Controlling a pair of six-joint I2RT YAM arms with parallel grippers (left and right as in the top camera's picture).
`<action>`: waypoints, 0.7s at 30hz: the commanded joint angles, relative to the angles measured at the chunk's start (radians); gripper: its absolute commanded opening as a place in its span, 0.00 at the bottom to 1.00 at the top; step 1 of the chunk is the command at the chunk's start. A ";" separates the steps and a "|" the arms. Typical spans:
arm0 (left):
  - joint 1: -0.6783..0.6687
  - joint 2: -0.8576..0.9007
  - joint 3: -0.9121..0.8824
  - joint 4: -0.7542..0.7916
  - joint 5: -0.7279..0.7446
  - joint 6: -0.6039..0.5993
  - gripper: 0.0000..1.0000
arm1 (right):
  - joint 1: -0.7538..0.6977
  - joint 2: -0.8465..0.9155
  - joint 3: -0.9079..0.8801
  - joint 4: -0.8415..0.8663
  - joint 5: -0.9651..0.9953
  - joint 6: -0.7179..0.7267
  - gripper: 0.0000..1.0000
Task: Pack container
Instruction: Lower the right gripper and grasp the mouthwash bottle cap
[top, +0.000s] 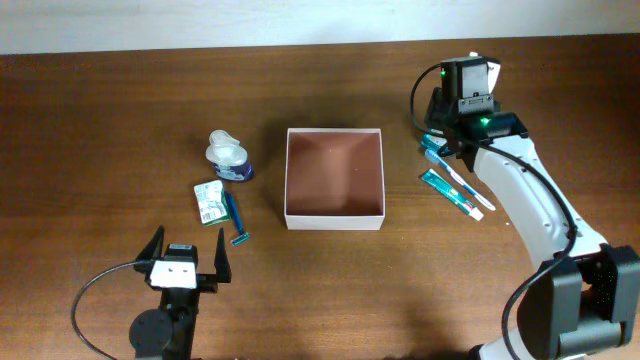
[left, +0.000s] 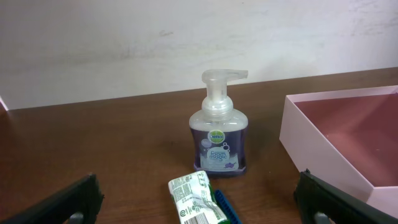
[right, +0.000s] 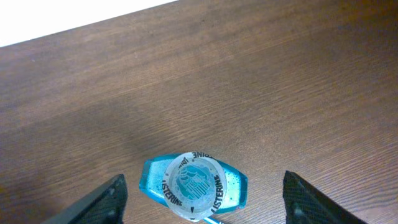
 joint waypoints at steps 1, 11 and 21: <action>0.002 -0.006 -0.003 -0.004 0.014 0.012 0.99 | 0.004 0.033 0.017 -0.002 0.019 0.031 0.67; 0.002 -0.006 -0.003 -0.004 0.014 0.011 0.99 | 0.003 0.044 0.017 -0.003 0.020 0.030 0.48; 0.002 -0.006 -0.003 -0.004 0.014 0.012 0.99 | 0.001 0.044 0.017 0.015 0.028 0.027 0.48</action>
